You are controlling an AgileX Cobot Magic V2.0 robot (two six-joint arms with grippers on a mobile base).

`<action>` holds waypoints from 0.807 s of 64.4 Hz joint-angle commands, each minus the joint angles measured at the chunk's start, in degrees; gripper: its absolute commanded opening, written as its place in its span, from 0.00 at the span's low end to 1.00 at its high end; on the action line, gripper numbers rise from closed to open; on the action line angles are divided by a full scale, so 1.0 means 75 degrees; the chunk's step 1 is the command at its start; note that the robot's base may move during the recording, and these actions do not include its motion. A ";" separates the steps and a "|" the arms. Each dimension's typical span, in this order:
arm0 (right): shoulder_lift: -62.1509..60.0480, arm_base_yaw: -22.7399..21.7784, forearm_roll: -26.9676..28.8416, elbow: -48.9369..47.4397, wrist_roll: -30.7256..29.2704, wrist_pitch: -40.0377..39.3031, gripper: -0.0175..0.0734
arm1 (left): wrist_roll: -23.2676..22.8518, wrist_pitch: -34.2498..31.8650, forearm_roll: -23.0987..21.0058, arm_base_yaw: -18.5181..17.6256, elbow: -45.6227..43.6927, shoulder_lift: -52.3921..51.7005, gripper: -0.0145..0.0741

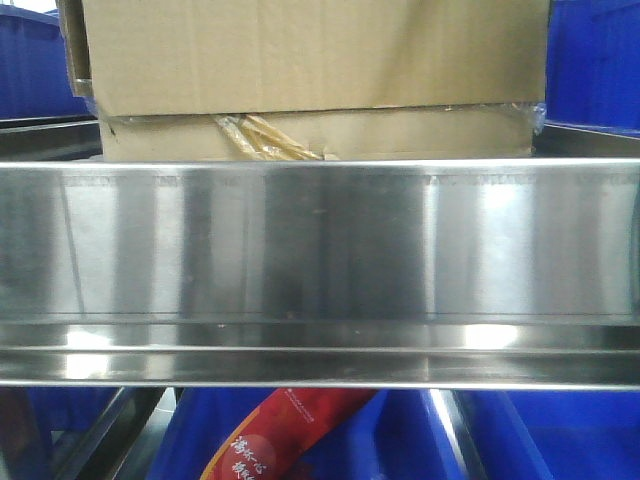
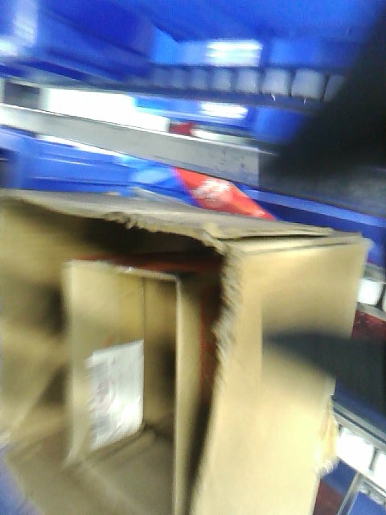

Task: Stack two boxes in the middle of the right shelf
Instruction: 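Lower the stacked boxes with both grippers onto the middle shelf, then open both grippers and pull them back from the boxes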

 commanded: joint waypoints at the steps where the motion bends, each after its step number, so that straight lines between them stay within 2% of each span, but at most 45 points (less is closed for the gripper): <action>1: -0.0487 -0.0021 -0.0171 0.0361 -0.0242 -0.0144 0.10 | 0.0050 -0.0014 -0.0037 -0.0020 0.0502 -0.0705 0.10; 4: -0.0763 -0.0021 -0.0259 0.0659 -0.0292 -0.0235 0.01 | 0.0045 -0.0014 -0.0037 -0.0020 0.1017 -0.1098 0.04; 11: -0.1427 -0.0021 -0.0353 0.1449 -0.0292 -0.0535 0.02 | 0.0045 -0.0608 -0.0037 -0.0020 0.2135 -0.2087 0.04; 32: -0.3816 -0.0021 -0.0360 0.5007 -0.0663 -0.2545 0.02 | 0.0045 -0.4300 -0.0037 -0.0020 0.6672 -0.5585 0.04; 44: -0.5113 -0.0021 -0.0375 0.6999 -0.0750 -0.4399 0.02 | 0.0045 -0.6183 0.0009 -0.0020 0.8792 -0.7222 0.04; 52: -0.5486 -0.0021 -0.0375 0.7785 -0.0750 -0.5284 0.02 | 0.0045 -0.7113 -0.0008 -0.0020 0.9805 -0.7828 0.04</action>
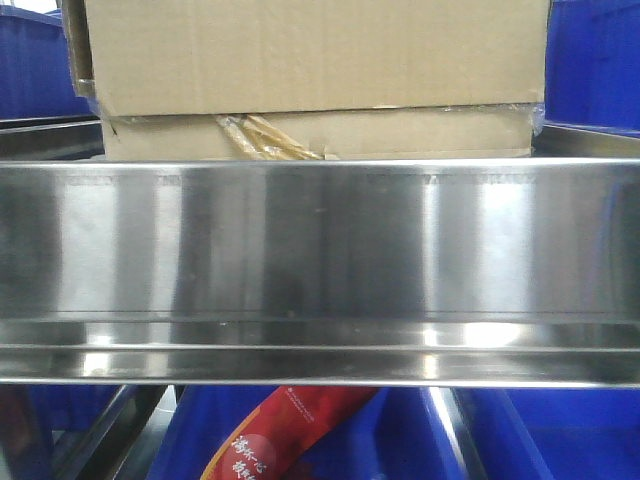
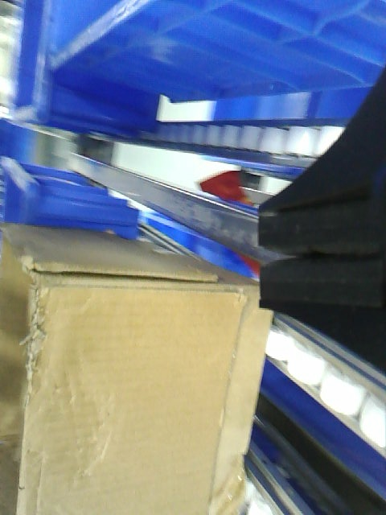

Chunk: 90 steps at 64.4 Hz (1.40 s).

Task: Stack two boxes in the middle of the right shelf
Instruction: 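Open both grippers and pull them back from the boxes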

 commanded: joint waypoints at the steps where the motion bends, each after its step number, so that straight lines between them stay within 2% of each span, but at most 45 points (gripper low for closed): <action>1: -0.0212 -0.0021 -0.0061 0.0519 -0.0057 -0.0888 0.02 | -0.0002 -0.0997 -0.0009 -0.0020 0.0622 -0.0423 0.04; 7: -0.0242 -0.0021 -0.0061 0.0718 -0.0057 -0.1098 0.02 | -0.0002 -0.1304 -0.0058 -0.0020 0.0916 -0.0582 0.04; 50: -0.0242 -0.0021 -0.0061 0.0754 -0.0057 -0.1379 0.02 | -0.0002 -0.1244 -0.0058 -0.0020 0.0934 -0.0598 0.04; 53: -0.0242 -0.0021 -0.0061 0.0754 -0.0057 -0.1379 0.02 | -0.0002 -0.1228 -0.0215 -0.0007 0.0934 -0.0598 0.04; 57: -0.0242 -0.0021 -0.0061 0.0754 -0.0057 -0.1379 0.02 | 0.0170 -0.1152 -0.0181 0.0194 0.0934 -0.0634 0.04; 61: -0.0242 -0.0021 -0.0061 0.0754 -0.0057 -0.1379 0.02 | 0.0708 -0.1136 -0.0307 0.0550 0.0976 -0.0715 0.04; 66: -0.0242 -0.0021 -0.0061 0.0754 -0.0057 -0.1379 0.02 | 0.1561 -0.1344 -0.0943 0.1113 0.1231 -0.0942 0.04; 69: -0.0242 -0.0021 -0.0061 0.0754 -0.0057 -0.1379 0.02 | 0.1859 -0.1513 -0.1212 0.1415 0.1435 -0.1102 0.04; 77: -0.0242 -0.0021 -0.0061 0.0754 -0.0057 -0.1379 0.02 | 0.2032 -0.2036 -0.1312 0.2171 0.2262 -0.1695 0.04; 90: -0.0242 -0.0021 -0.0061 0.0754 -0.0057 -0.1379 0.02 | 0.2032 -0.2895 -0.1490 0.2656 0.3693 -0.2595 0.04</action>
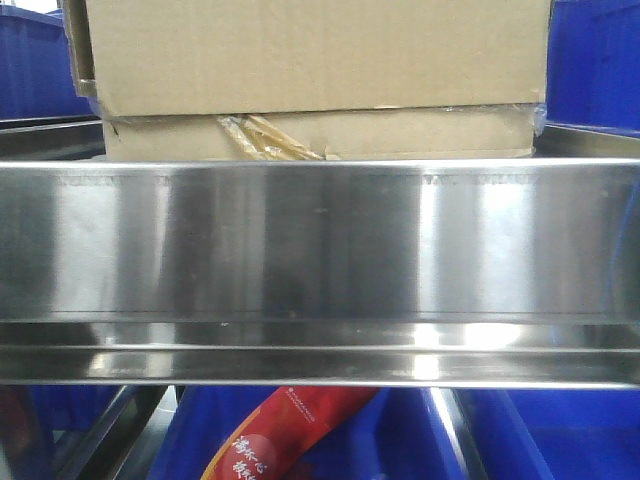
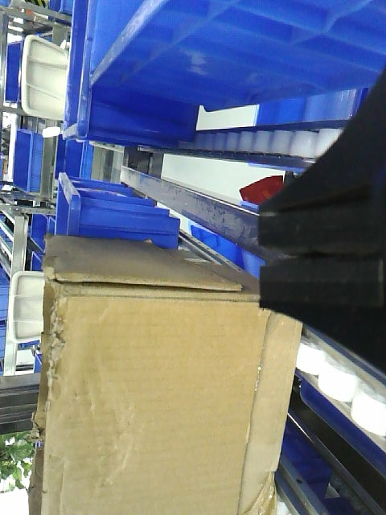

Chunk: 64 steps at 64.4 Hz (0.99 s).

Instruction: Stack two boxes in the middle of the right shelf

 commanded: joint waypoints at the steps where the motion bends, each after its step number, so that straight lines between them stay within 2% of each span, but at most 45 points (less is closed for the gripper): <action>1: -0.0044 -0.0021 -0.0061 0.0012 -0.0011 -0.0202 0.02 | 0.0068 -0.0646 -0.0139 0.0159 0.0636 -0.0388 0.04; 7: -0.0044 -0.0021 -0.0061 0.0012 -0.0011 -0.0202 0.02 | 0.0068 -0.1261 -0.0139 0.0219 0.1008 -0.0606 0.04; 10: -0.0044 -0.0021 -0.0061 0.0012 -0.0011 -0.0202 0.02 | 0.0068 -0.0574 -0.0139 0.0219 0.1008 -0.0606 0.04; 15: -0.0044 -0.0021 -0.0061 0.0012 -0.0011 -0.0217 0.02 | 0.0068 -0.0477 -0.0139 0.0219 0.1008 -0.0606 0.04; 64: -0.0044 -0.0021 -0.0093 0.0029 -0.0011 -0.0278 0.02 | 0.0068 -0.0473 -0.0139 0.0219 0.1008 -0.0606 0.04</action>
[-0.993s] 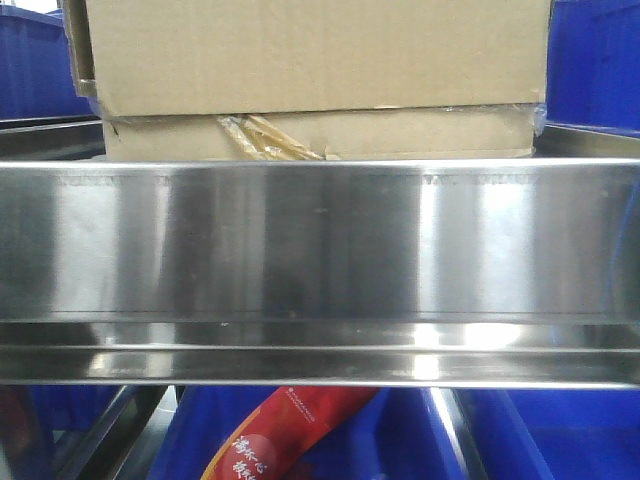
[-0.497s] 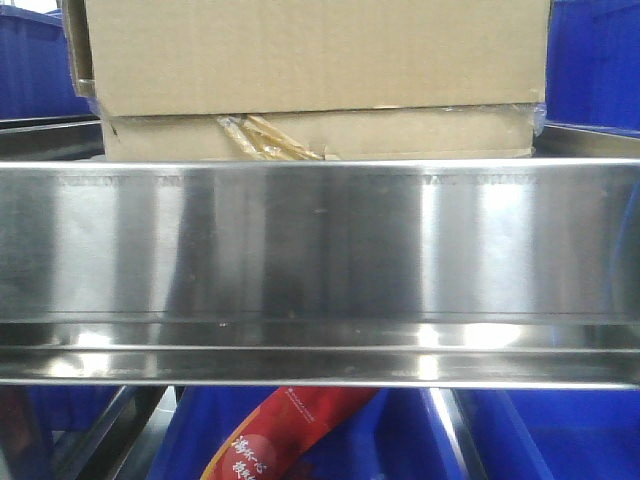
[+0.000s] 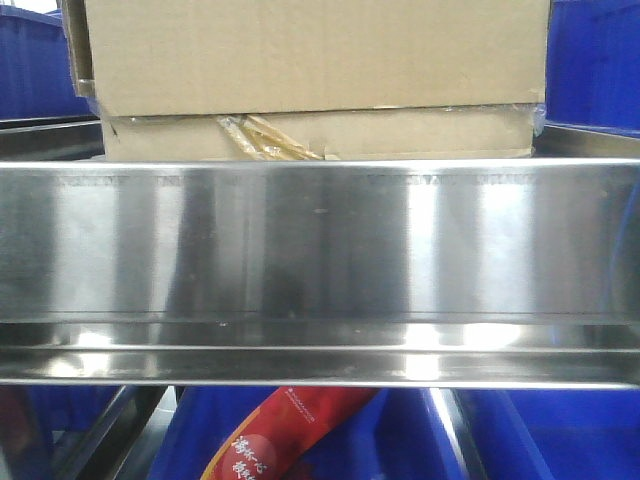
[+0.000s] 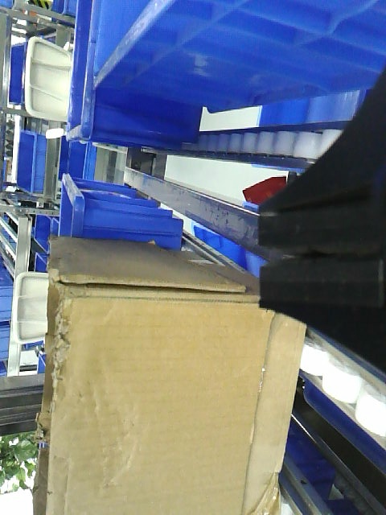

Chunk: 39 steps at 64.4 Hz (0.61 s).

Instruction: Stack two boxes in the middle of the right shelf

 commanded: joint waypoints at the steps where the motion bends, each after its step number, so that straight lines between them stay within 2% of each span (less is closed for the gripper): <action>1: -0.0044 -0.0021 -0.0110 0.0048 -0.0011 -0.0245 0.02 | 0.0000 -0.0056 0.0000 0.0034 -0.0008 -0.0036 0.04; 9: -0.0164 -0.0211 -0.0111 0.0195 0.0063 -0.0279 0.02 | 0.0000 -0.0056 0.0000 0.0034 -0.0008 -0.0036 0.04; 21: -0.1031 -0.1200 -0.0470 0.1165 0.0949 -0.0699 0.02 | 0.0000 -0.0056 0.0000 0.0034 -0.0008 -0.0036 0.04; 28: -0.1759 -0.1618 -0.0489 0.1967 0.0986 -0.0937 0.02 | 0.0000 -0.0056 0.0000 0.0034 -0.0008 -0.0036 0.04; 39: -0.2850 -0.1876 -0.0422 0.3123 0.0986 -0.1366 0.02 | 0.0000 -0.0056 0.0000 0.0034 -0.0008 -0.0036 0.04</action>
